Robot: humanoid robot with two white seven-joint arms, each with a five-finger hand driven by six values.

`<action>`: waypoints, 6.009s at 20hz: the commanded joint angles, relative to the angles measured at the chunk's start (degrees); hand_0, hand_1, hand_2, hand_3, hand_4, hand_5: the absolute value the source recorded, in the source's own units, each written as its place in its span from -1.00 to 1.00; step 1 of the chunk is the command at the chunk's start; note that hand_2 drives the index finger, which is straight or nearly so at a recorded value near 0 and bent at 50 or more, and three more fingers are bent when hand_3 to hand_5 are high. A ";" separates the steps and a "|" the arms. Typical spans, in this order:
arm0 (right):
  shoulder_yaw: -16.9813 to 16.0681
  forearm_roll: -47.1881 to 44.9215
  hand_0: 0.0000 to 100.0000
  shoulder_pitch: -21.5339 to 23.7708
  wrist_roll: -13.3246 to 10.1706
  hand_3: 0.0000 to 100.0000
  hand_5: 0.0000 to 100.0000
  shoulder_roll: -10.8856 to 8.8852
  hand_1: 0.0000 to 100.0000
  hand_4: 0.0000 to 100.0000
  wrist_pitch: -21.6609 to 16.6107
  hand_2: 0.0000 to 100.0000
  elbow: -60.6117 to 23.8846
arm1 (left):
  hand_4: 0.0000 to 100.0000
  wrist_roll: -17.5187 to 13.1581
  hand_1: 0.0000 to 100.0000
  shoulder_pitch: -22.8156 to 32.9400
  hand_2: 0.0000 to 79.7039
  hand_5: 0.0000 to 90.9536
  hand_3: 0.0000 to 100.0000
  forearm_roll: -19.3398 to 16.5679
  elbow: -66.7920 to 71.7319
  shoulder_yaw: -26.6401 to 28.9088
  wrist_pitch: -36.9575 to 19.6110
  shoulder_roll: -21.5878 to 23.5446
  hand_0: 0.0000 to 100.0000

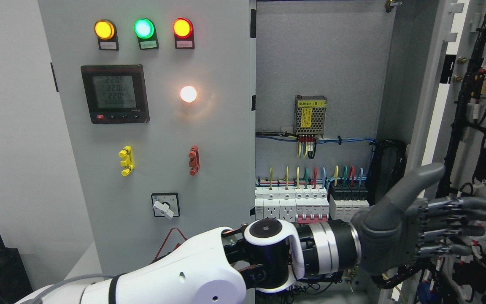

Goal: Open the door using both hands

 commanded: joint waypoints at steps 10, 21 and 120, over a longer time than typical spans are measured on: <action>0.00 0.00 -1.00 0.00 0.13 -1.00 -1.00 0.00 -1.00 -1.00 -0.01 -1.00 0.00 | -0.91 -6.70 -1.00 19.86 -1.00 -1.00 -1.00 -1.03 -18.91 3.46 -0.33 41.88 -1.00; 0.00 0.00 -1.00 0.00 0.13 -1.00 -1.00 0.00 -1.00 -1.00 -0.01 -1.00 0.00 | -0.91 -13.03 -1.00 42.00 -1.00 -1.00 -1.00 -15.07 -17.60 4.51 -1.38 56.75 -1.00; -1.49 0.09 -1.00 22.92 -0.48 -1.00 -1.00 -6.68 -1.00 -1.00 -0.18 -1.00 -51.65 | -0.91 -3.63 -1.00 85.44 -1.00 -1.00 -1.00 -84.61 82.78 66.12 -6.65 -13.38 -1.00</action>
